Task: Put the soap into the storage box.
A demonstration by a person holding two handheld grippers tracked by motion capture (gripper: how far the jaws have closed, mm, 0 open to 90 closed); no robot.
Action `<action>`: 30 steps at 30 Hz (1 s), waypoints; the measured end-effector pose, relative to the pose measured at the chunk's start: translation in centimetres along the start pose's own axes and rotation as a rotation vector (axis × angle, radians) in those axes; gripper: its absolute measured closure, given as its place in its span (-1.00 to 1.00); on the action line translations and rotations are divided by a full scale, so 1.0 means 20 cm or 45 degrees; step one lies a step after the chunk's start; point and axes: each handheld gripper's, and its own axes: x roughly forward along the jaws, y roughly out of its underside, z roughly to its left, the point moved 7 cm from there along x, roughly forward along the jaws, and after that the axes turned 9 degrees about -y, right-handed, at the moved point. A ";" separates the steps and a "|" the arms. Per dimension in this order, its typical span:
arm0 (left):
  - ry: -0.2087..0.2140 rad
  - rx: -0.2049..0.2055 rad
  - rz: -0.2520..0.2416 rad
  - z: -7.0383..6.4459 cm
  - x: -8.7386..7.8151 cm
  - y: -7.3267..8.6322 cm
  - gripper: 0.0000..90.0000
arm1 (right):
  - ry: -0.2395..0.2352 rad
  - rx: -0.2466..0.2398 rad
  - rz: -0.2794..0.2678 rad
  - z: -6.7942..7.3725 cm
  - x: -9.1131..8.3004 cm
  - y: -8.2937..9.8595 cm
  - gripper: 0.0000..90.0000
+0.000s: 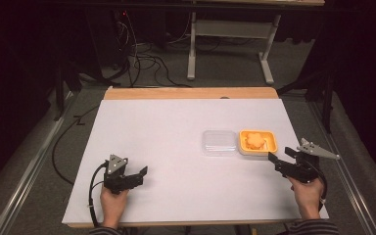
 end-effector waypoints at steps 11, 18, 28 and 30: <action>0.000 0.000 0.001 0.00 0.00 0.00 -0.64 | -0.024 0.020 -0.043 0.03 -0.05 0.03 -0.36; -0.001 0.003 0.001 0.00 0.00 0.00 -0.64 | -0.035 0.013 -0.055 0.06 -0.06 0.04 -0.36; -0.002 0.002 -0.002 0.00 0.00 0.00 -0.64 | -0.049 0.025 -0.045 0.10 -0.02 0.09 -0.35; -0.003 0.002 -0.002 0.00 0.00 0.00 -0.64 | -0.052 0.025 -0.041 0.10 -0.01 0.10 -0.35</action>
